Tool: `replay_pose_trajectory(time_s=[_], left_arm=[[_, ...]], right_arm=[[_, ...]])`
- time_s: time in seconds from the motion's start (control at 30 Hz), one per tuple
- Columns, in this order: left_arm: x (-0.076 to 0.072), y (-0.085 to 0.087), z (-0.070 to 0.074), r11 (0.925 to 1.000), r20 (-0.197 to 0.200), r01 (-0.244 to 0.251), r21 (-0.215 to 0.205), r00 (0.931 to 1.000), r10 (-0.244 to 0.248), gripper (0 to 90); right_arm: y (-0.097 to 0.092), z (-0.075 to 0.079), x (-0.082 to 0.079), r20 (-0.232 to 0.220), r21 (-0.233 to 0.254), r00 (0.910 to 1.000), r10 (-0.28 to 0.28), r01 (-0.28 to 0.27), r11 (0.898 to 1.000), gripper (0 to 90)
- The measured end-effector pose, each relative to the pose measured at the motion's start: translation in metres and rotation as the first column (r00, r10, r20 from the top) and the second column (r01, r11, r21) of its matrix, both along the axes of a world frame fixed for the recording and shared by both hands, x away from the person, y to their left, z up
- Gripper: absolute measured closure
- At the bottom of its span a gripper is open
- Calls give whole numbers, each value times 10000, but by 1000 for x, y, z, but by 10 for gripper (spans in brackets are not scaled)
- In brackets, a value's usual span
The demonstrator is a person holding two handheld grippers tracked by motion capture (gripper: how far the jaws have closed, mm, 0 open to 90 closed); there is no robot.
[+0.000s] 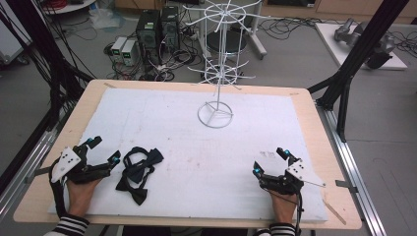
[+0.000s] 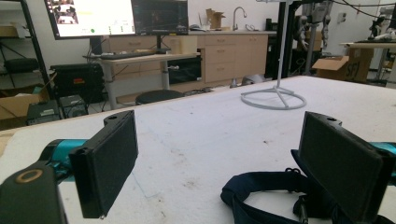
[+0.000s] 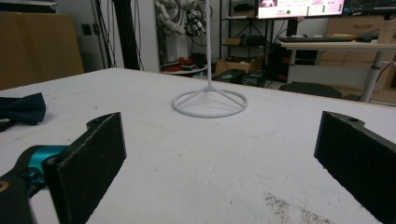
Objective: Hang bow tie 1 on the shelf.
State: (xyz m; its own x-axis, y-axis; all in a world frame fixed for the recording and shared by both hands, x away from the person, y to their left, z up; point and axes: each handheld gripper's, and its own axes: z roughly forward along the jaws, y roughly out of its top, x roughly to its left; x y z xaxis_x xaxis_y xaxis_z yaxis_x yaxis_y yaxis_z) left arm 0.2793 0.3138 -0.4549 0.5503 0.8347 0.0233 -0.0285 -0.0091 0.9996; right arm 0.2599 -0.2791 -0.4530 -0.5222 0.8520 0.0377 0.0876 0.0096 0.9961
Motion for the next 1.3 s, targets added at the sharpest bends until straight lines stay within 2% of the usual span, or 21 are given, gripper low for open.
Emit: replay_pose_trajectory(time_s=[0.27,0.37,0.43,0.6,0.73,0.9,0.93,1.03,1.13,1.17,1.2,1.27,1.3], left_arm=[[1,1,1,9999,-128,51,-139,9999,-53,125],[2,2,4,10000,-141,41,-12,9999,-41,125],[2,1,7,10000,-87,-7,-3,10000,7,125],[4,-1,20,9997,-219,115,214,9997,-111,125],[6,-3,34,9984,-469,351,435,9984,-330,125],[10,-7,51,9918,-973,916,895,9918,-828,127],[11,-8,55,9873,-1141,1095,1147,9888,-965,127],[14,-11,62,9772,-1611,1569,1433,9779,-1334,127],[18,-14,68,9655,-2098,2052,1601,9629,-1699,129],[20,-17,72,9560,-2408,2312,1808,9528,-1849,129],[20,-17,72,9560,-2408,2312,1808,9528,-1849,129],[22,-20,75,9470,-2824,2607,1879,9378,-2021,129],[23,-21,76,9426,-2925,2697,1971,9338,-2060,129]], right_arm=[[1,0,-1,-69,31,10000,0,0,10000,14],[0,0,0,52,-11,10000,-7,7,10000,14],[0,0,0,-47,41,10000,17,-16,10000,14],[1,0,-1,-59,25,10000,23,-23,10000,14],[1,0,-1,-53,18,10000,20,-20,10000,14],[0,0,0,-53,31,10000,21,-21,10000,14],[0,0,0,-53,31,10000,21,-21,10000,14],[0,0,0,-53,31,10000,23,-22,10000,14],[1,0,-1,-68,34,10000,25,-24,10000,14],[0,0,-1,-59,22,10000,28,-28,10000,14],[0,0,-1,-59,22,10000,28,-28,10000,14],[1,0,-1,-68,35,10000,31,-31,10000,14],[1,0,-1,-71,29,10000,30,-30,10000,14]])
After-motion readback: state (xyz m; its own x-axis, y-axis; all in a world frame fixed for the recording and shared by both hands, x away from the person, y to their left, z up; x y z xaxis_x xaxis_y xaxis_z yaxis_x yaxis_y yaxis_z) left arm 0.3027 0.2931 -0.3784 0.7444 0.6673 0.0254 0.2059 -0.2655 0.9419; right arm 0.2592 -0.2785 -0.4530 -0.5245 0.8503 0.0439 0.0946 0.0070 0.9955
